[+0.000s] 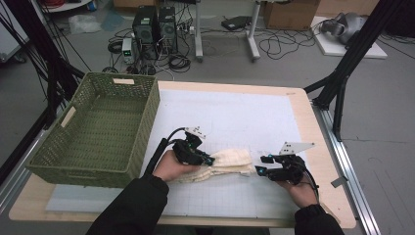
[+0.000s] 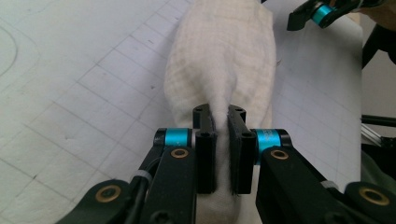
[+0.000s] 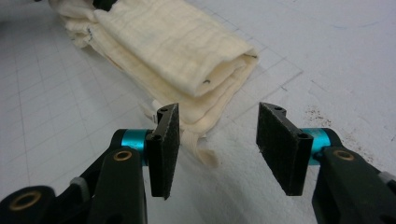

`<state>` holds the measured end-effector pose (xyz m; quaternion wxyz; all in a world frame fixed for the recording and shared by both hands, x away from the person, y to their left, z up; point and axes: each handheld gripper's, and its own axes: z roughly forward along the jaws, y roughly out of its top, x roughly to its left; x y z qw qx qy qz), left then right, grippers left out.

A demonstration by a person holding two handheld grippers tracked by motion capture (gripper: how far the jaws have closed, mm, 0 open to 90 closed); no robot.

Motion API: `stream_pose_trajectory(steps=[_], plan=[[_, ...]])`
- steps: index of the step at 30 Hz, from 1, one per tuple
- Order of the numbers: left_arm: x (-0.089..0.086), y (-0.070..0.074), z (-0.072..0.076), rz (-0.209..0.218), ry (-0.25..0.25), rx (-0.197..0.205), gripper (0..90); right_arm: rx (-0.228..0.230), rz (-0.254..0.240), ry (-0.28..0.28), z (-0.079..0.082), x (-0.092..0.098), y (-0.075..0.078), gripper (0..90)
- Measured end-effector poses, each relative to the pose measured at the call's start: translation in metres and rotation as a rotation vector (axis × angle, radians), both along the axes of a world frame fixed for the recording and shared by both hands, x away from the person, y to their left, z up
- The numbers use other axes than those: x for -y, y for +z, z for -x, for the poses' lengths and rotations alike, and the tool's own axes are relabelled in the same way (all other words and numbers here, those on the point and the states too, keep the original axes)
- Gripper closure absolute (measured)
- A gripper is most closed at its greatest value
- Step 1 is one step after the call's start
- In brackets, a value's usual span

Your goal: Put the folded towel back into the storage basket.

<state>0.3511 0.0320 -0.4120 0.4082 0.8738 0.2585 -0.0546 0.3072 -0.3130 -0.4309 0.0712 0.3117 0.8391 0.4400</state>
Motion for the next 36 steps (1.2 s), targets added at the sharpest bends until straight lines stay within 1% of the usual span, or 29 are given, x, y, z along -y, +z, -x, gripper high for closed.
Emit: stream_pose_trajectory(steps=[1,2,4,5,6,7,8,9,10,11,12,13,14,16,17,18,19,21,22,24,25,26,27,29,32,34,35,36], plan=[[0.002,-0.001,0.001,-0.038,-0.017,0.014,82.9,0.001,0.002,0.000,0.000,0.000,0.000,48.3],[0.005,-0.004,0.002,-0.064,-0.024,0.017,82.7,0.004,0.004,0.003,-0.001,0.000,0.000,48.0],[0.010,-0.009,0.004,-0.095,-0.075,0.009,81.5,0.001,0.002,0.008,-0.001,-0.002,-0.001,46.5],[0.013,-0.011,0.006,-0.111,-0.090,0.007,78.7,-0.003,0.006,0.013,-0.001,-0.003,-0.002,46.5],[0.016,-0.013,0.007,-0.129,-0.102,0.017,74.0,-0.009,0.016,0.022,0.000,-0.005,-0.002,46.5],[0.018,-0.015,0.008,-0.130,-0.114,0.005,65.2,-0.007,0.026,0.029,-0.001,-0.008,-0.004,46.5],[0.020,-0.016,0.008,-0.122,-0.122,-0.006,56.8,-0.009,0.040,0.036,-0.001,-0.009,-0.005,46.5],[0.021,-0.016,0.010,-0.124,-0.124,0.000,51.0,-0.012,0.050,0.042,0.000,-0.011,-0.005,46.7],[0.022,-0.016,0.011,-0.134,-0.137,0.014,48.6,-0.010,0.055,0.046,0.000,-0.012,-0.006,46.7],[0.023,-0.016,0.012,-0.133,-0.136,0.018,46.0,-0.011,0.055,0.046,-0.001,-0.012,-0.006,46.9],[0.024,-0.016,0.014,-0.146,-0.144,0.038,45.4,-0.009,0.053,0.044,-0.001,-0.011,-0.006,46.9],[0.025,-0.016,0.015,-0.160,-0.153,0.059,45.6,-0.008,0.049,0.040,-0.001,-0.011,-0.005,47.0],[0.026,-0.016,0.018,-0.165,-0.155,0.073,44.8,-0.006,0.047,0.039,-0.001,-0.010,-0.005,47.0],[0.029,-0.017,0.023,-0.198,-0.172,0.137,44.2,-0.003,0.040,0.033,-0.001,-0.009,-0.004,47.1],[0.030,-0.017,0.026,-0.210,-0.171,0.166,44.4,-0.009,0.039,0.030,0.000,-0.008,-0.003,47.2],[0.031,-0.017,0.028,-0.227,-0.168,0.205,48.4,-0.002,0.040,0.028,0.000,-0.008,-0.003,47.2],[0.031,-0.018,0.030,-0.231,-0.169,0.222,51.9,0.001,0.041,0.027,0.000,-0.008,-0.003,47.2],[0.031,-0.017,0.031,-0.240,-0.157,0.245,56.2,0.003,0.038,0.024,0.001,-0.008,-0.002,47.2],[0.031,-0.017,0.032,-0.247,-0.152,0.267,60.7,0.012,0.036,0.025,0.000,-0.008,-0.002,47.2],[0.032,-0.016,0.032,-0.253,-0.155,0.281,71.3,0.009,0.031,0.020,0.001,-0.007,-0.001,47.2],[0.033,-0.016,0.032,-0.257,-0.147,0.280,75.4,0.017,0.029,0.019,0.000,-0.006,-0.001,47.2],[0.033,-0.015,0.031,-0.257,-0.143,0.272,77.1,0.010,0.026,0.014,0.000,-0.006,0.000,47.1],[0.031,-0.014,0.029,-0.253,-0.136,0.253,77.8,0.017,0.027,0.014,0.000,-0.005,0.000,47.2],[0.028,-0.013,0.025,-0.235,-0.105,0.217,78.6,0.016,0.023,0.010,0.000,-0.004,0.000,47.1],[0.020,-0.008,0.020,-0.183,-0.064,0.171,78.9,0.017,0.013,0.003,-0.001,-0.001,0.000,47.1],[0.013,-0.003,0.016,-0.123,-0.028,0.147,79.1,0.015,0.007,-0.002,-0.001,0.000,0.001,47.0],[0.010,-0.001,0.015,-0.109,-0.016,0.143,79.1,0.013,0.005,-0.005,-0.001,0.001,0.001,46.9],[0.009,0.001,0.014,-0.107,-0.014,0.145,79.1,0.014,0.005,-0.006,-0.001,0.002,0.001,46.9]])
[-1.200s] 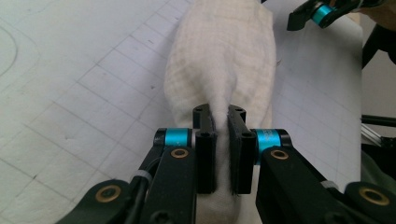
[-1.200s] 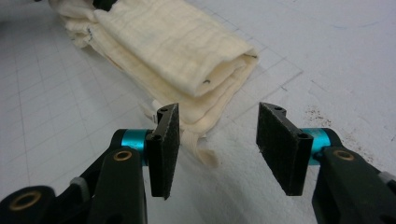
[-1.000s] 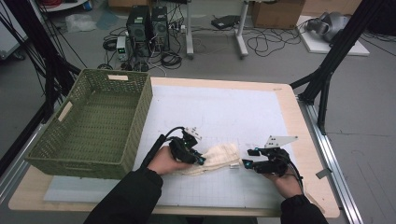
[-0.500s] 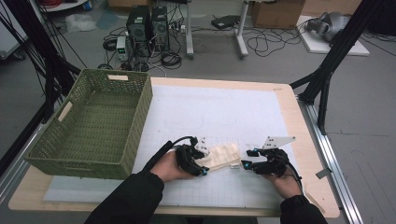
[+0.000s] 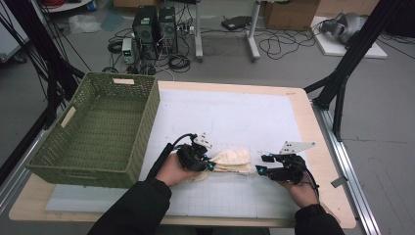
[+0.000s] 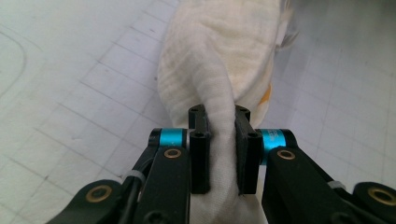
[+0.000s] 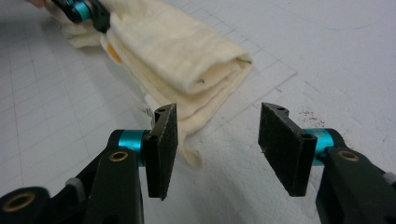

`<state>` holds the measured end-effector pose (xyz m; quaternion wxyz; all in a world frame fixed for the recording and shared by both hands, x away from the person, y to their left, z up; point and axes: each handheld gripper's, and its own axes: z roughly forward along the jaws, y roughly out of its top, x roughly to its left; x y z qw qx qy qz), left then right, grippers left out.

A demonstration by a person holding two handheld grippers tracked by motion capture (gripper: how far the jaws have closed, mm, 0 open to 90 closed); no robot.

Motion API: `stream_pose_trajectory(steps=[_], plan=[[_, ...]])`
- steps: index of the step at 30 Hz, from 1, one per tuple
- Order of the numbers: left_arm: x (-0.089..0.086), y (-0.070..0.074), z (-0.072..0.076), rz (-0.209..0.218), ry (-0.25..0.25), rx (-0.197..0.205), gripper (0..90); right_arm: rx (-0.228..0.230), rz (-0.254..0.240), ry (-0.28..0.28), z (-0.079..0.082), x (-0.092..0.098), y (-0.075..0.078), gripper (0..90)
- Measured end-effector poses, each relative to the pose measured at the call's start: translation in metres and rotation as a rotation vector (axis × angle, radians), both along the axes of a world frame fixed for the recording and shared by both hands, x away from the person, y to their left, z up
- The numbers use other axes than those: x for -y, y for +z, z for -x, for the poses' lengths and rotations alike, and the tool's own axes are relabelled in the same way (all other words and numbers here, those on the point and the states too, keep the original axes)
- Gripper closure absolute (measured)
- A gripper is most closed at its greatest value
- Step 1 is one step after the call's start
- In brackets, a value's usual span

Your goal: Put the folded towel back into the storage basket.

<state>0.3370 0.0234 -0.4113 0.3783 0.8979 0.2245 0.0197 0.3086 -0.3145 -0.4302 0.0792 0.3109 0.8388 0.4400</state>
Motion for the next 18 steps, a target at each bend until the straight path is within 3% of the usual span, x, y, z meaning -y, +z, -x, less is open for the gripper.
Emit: stream_pose_trajectory(steps=[8,14,18], plan=[[-0.009,0.006,-0.003,0.082,0.068,-0.047,79.2,-0.001,-0.001,0.001,0.000,0.000,0.000,46.9],[-0.014,0.008,-0.008,0.145,0.083,-0.107,79.2,-0.003,-0.004,0.001,-0.001,0.001,-0.001,45.9],[-0.017,0.009,-0.009,0.163,0.087,-0.120,79.1,-0.011,-0.006,0.000,0.000,0.001,-0.001,44.4]])
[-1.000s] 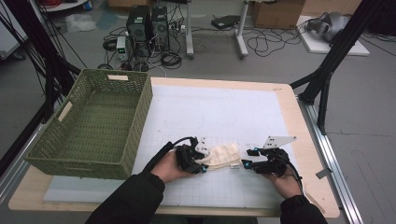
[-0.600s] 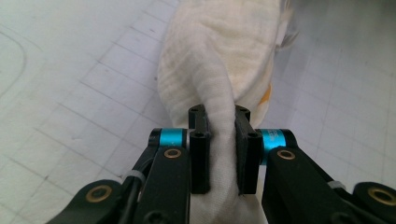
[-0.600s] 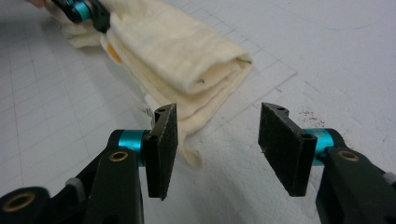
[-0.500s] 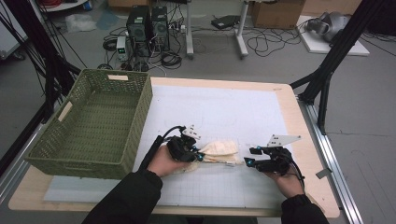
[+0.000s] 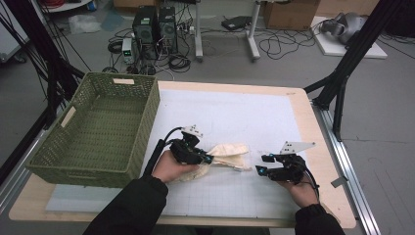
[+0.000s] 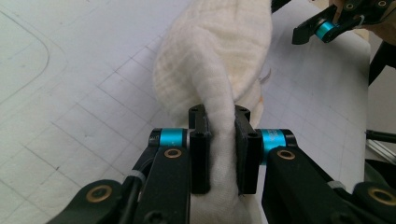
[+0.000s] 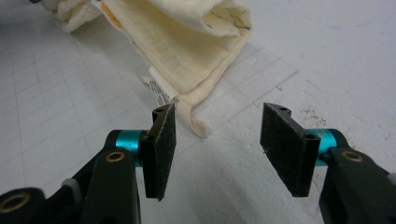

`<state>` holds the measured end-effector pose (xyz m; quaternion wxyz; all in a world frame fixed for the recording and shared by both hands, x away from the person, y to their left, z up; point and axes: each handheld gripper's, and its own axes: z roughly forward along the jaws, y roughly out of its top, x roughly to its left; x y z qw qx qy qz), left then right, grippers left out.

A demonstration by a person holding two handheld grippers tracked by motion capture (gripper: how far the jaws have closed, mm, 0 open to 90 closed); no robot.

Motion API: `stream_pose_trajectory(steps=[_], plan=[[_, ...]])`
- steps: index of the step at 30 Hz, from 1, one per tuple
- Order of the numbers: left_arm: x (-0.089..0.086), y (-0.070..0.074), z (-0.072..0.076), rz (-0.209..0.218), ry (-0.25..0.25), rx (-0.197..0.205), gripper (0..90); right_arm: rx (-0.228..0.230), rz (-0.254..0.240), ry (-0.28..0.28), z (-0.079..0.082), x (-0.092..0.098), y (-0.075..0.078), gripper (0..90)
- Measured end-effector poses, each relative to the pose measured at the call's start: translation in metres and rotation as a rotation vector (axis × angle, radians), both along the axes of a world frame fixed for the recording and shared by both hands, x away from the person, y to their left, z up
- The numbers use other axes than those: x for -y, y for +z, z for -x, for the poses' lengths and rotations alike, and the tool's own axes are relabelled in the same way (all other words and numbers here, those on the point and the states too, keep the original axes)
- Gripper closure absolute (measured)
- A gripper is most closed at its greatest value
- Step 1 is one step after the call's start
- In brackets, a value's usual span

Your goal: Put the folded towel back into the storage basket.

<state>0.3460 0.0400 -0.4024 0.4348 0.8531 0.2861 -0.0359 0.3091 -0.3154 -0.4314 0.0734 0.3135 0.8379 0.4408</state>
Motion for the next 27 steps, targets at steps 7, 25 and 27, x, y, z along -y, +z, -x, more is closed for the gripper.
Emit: stream_pose_trajectory(steps=[7,25,27], plan=[[-0.007,0.005,-0.002,0.068,0.045,-0.018,79.2,0.000,-0.005,0.005,0.000,0.000,-0.001,42.6],[-0.020,0.017,-0.003,0.162,0.128,-0.060,79.1,-0.012,-0.011,0.011,-0.002,-0.001,-0.002,39.0],[-0.021,0.018,-0.003,0.168,0.132,-0.061,79.1,-0.014,-0.014,0.007,-0.002,-0.001,-0.003,37.0]])
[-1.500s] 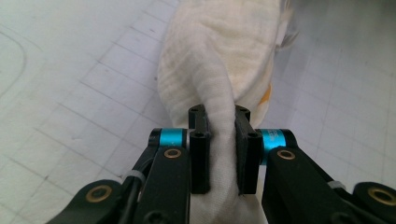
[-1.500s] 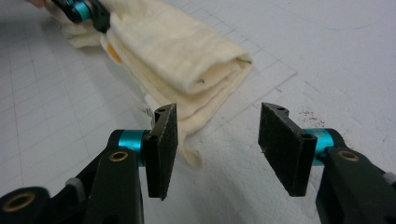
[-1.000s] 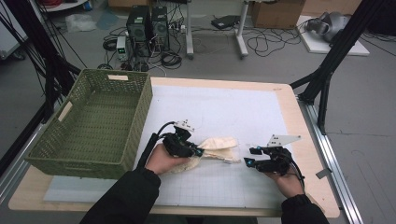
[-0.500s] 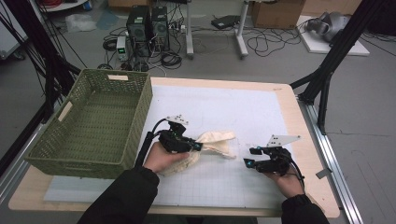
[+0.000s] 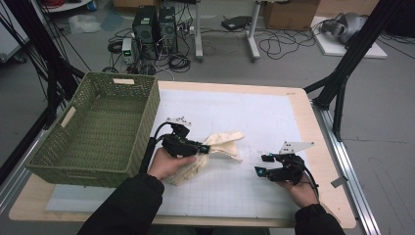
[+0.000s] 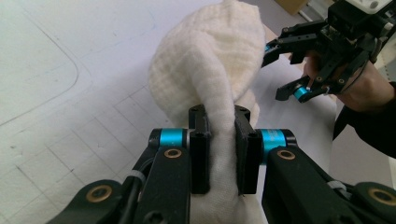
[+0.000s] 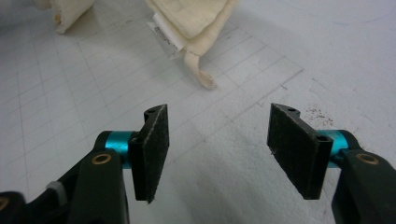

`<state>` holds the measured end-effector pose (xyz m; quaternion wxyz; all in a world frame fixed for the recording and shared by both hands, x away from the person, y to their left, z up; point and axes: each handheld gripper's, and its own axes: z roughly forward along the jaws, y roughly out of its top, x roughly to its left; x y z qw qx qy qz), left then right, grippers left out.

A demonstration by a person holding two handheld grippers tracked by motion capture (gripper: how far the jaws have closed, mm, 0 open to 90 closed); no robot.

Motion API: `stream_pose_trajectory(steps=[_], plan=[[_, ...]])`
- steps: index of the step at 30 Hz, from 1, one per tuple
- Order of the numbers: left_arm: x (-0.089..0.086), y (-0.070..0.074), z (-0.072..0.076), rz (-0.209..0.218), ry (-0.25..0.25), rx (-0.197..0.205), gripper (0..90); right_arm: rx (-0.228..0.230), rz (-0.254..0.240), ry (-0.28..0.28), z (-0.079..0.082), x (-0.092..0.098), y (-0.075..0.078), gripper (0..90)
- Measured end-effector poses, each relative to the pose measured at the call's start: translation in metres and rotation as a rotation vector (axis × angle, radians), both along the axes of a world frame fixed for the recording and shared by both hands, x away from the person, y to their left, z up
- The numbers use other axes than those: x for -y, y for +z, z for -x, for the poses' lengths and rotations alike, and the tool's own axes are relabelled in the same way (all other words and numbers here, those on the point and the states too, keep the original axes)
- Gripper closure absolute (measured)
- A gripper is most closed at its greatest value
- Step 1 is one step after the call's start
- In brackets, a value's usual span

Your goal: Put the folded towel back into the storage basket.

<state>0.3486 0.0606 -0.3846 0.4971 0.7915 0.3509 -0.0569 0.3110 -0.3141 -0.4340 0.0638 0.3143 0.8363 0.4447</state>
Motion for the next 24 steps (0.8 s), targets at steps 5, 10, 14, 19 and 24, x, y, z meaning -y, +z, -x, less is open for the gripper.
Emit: stream_pose_trajectory(steps=[5,10,14,19,24], plan=[[-0.002,0.003,0.002,0.007,0.000,-0.001,79.1,-0.002,0.005,-0.007,0.000,-0.001,-0.001,31.2],[-0.006,0.008,0.004,0.024,-0.007,-0.004,79.1,-0.005,0.008,-0.008,0.001,-0.001,-0.002,25.6],[-0.010,0.014,0.005,0.042,-0.004,-0.004,79.1,0.008,0.007,-0.010,0.002,-0.001,-0.002,22.8],[-0.017,0.020,0.007,0.060,0.000,-0.006,79.1,0.011,0.000,-0.023,0.004,0.001,-0.001,19.8],[-0.025,0.026,0.010,0.075,0.003,-0.005,79.1,0.020,-0.001,-0.030,0.005,0.001,0.000,18.2]])
